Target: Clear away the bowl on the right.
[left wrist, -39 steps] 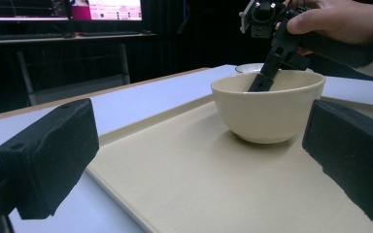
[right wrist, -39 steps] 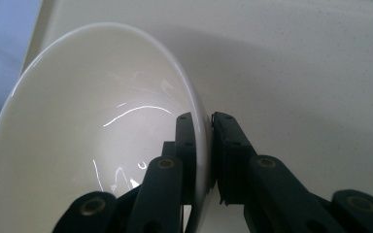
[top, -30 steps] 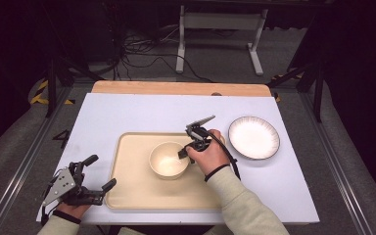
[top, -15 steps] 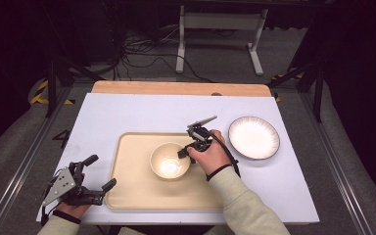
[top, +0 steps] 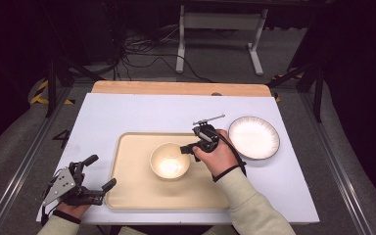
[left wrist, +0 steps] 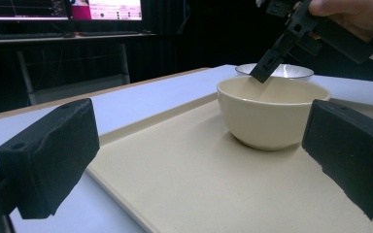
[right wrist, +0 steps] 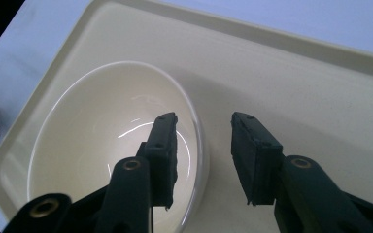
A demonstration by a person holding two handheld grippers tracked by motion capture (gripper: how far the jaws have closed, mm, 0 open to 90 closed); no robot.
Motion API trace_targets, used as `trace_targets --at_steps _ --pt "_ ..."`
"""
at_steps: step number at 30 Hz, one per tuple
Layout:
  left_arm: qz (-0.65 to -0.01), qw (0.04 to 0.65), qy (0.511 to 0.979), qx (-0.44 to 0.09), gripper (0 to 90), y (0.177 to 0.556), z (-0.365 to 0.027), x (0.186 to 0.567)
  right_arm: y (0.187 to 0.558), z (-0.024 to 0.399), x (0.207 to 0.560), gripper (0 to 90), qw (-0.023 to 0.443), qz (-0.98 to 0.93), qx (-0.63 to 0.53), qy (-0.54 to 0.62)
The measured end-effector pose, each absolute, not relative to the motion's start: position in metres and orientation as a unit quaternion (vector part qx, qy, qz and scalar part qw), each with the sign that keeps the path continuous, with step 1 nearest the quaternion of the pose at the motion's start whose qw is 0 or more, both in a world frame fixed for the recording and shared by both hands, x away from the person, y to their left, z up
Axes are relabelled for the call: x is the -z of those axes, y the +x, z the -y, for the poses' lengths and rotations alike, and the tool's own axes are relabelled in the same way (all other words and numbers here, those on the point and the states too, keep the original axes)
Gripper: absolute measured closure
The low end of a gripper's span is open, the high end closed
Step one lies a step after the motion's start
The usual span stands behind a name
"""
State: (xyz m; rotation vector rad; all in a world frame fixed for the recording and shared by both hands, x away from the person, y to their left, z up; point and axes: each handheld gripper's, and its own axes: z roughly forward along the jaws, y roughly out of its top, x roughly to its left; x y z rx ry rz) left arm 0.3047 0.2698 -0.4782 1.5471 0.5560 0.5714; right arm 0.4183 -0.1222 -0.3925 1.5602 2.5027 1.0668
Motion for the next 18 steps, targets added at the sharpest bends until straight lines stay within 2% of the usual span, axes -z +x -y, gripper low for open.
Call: trace_targets --at_steps 18 --pt "-0.244 0.644 0.681 -0.25 0.9 0.305 -0.27 0.478 0.394 0.159 0.377 38.8 0.076 -0.803 -0.44 0.396"
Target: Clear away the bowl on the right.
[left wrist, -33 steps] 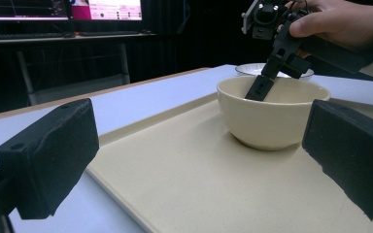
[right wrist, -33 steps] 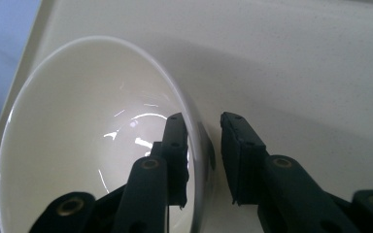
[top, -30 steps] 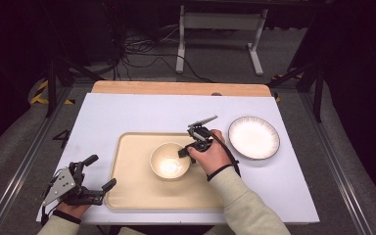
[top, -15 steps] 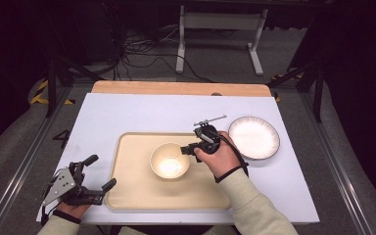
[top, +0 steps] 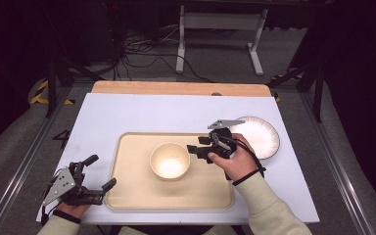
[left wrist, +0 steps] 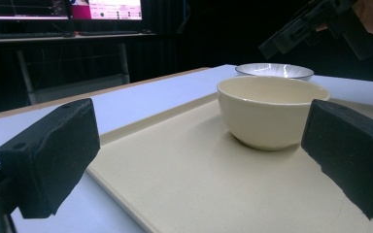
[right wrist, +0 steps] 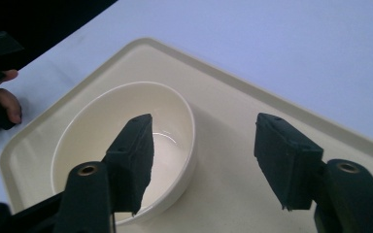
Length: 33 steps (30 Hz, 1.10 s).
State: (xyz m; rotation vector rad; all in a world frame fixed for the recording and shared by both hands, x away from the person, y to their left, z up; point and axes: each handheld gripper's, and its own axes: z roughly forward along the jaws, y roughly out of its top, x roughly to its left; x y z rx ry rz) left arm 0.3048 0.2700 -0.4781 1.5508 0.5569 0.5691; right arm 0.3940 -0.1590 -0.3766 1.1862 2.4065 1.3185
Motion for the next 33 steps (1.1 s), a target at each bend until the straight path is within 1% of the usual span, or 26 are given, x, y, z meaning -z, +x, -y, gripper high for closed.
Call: trace_targets --at_steps 2,3,5,9,12,18,22,24,27,29,30,33 --pt "-0.245 0.644 0.68 -0.25 0.9 0.305 -0.27 0.478 0.392 0.162 0.376 37.4 0.081 -0.803 -0.446 0.387" --pt "-0.245 0.644 0.68 -0.25 0.9 0.305 -0.27 0.478 0.39 0.167 0.375 34.6 0.091 -0.806 -0.453 0.37" --pt "-0.245 0.644 0.68 -0.251 0.9 0.305 -0.27 0.478 0.388 0.172 0.374 33.5 0.103 -0.808 -0.457 0.357" --pt "-0.245 0.644 0.68 -0.251 0.9 0.305 -0.27 0.478 0.385 0.182 0.374 30.6 0.112 -0.805 -0.471 0.344" --pt "-0.245 0.644 0.68 -0.25 0.9 0.305 -0.27 0.478 0.384 0.187 0.375 29.5 0.112 -0.802 -0.475 0.343" --pt "-0.245 0.644 0.68 -0.251 0.8 0.305 -0.27 0.478 0.378 0.204 0.378 29.3 0.129 -0.791 -0.498 0.331" --pt "-0.245 0.643 0.681 -0.25 0.8 0.305 -0.27 0.478 0.375 0.21 0.381 26.1 0.134 -0.787 -0.507 0.326" --pt "-0.244 0.643 0.681 -0.251 0.8 0.305 -0.27 0.478 0.372 0.216 0.385 25.4 0.152 -0.784 -0.51 0.319" --pt "-0.244 0.643 0.681 -0.251 0.8 0.305 -0.27 0.478 0.368 0.224 0.39 24.4 0.157 -0.778 -0.517 0.32" --pt "-0.245 0.644 0.68 -0.251 0.8 0.305 -0.269 0.478 0.365 0.228 0.394 20.2 0.162 -0.774 -0.522 0.319" --pt "-0.245 0.644 0.679 -0.251 0.8 0.305 -0.269 0.478 0.364 0.23 0.396 19.5 0.166 -0.773 -0.524 0.317" --pt "-0.245 0.644 0.68 -0.251 0.8 0.305 -0.269 0.478 0.36 0.237 0.4 19.6 0.192 -0.765 -0.534 0.305"
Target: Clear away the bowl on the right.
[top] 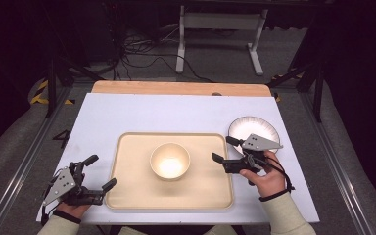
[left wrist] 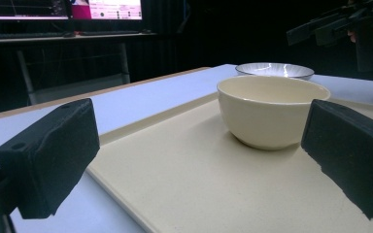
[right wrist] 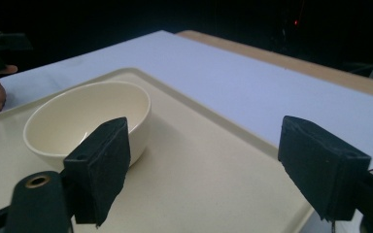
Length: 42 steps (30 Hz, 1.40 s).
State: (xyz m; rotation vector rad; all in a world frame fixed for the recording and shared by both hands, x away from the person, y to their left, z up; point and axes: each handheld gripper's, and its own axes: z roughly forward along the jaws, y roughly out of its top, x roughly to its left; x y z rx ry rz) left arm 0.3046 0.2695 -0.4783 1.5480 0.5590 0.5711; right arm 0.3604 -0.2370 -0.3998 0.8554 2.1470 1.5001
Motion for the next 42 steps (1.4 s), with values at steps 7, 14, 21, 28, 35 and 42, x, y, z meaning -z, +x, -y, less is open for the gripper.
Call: trace_targets --at_steps 7,14,21,28,35,42 --pt "-0.245 0.644 0.68 -0.251 0.8 0.305 -0.27 0.478 0.353 0.248 0.412 13.3 0.198 -0.734 -0.585 0.282" --pt "-0.245 0.644 0.681 -0.25 0.9 0.305 -0.27 0.478 0.346 0.253 0.423 11.5 0.223 -0.723 -0.593 0.274" --pt "-0.246 0.644 0.68 -0.25 0.9 0.305 -0.269 0.478 0.342 0.251 0.432 9.9 0.222 -0.728 -0.593 0.264" --pt "-0.246 0.644 0.68 -0.25 0.9 0.305 -0.269 0.478 0.339 0.253 0.443 10.6 0.221 -0.726 -0.59 0.276" --pt "-0.246 0.644 0.68 -0.25 0.9 0.305 -0.27 0.478 0.338 0.255 0.455 15.4 0.231 -0.721 -0.589 0.283" --pt "-0.245 0.644 0.68 -0.25 0.9 0.305 -0.27 0.478 0.334 0.255 0.46 11.0 0.248 -0.717 -0.591 0.274"
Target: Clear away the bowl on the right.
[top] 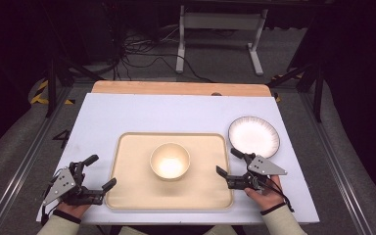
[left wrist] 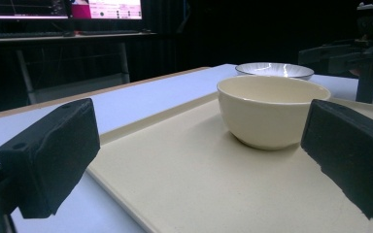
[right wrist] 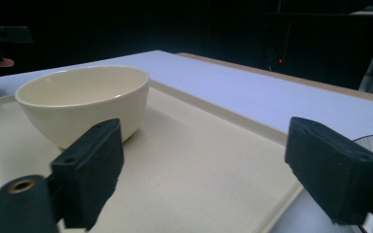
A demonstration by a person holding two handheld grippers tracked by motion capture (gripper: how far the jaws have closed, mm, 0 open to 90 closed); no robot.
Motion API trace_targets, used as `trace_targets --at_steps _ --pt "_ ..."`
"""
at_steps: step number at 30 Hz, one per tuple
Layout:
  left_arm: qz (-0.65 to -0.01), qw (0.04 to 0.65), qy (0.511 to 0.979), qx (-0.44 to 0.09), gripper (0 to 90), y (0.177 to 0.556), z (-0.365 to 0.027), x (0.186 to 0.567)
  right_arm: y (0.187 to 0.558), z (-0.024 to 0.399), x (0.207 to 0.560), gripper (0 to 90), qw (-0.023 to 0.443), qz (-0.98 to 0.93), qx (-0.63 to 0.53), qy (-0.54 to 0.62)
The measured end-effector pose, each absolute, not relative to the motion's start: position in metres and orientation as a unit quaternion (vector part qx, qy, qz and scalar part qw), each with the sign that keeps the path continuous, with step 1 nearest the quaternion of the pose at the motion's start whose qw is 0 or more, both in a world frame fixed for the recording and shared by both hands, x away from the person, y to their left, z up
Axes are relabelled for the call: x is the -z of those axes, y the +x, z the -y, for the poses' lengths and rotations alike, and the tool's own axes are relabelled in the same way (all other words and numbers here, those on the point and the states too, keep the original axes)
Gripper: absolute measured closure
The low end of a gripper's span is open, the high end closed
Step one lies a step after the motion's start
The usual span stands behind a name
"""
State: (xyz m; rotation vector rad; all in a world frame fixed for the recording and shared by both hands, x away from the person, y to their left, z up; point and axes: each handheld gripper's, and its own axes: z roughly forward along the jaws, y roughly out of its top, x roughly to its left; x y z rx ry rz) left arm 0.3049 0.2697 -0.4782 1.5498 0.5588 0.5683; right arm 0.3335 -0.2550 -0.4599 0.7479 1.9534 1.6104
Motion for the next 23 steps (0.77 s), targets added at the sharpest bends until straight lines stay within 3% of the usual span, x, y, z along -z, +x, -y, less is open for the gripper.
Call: trace_targets --at_steps 7,23 --pt "-0.245 0.644 0.681 -0.25 1.0 0.305 -0.27 0.478 0.323 0.266 0.464 3.2 0.27 -0.67 -0.645 0.249" --pt "-0.245 0.644 0.68 -0.25 0.9 0.305 -0.269 0.478 0.321 0.265 0.465 2.6 0.274 -0.67 -0.647 0.241"
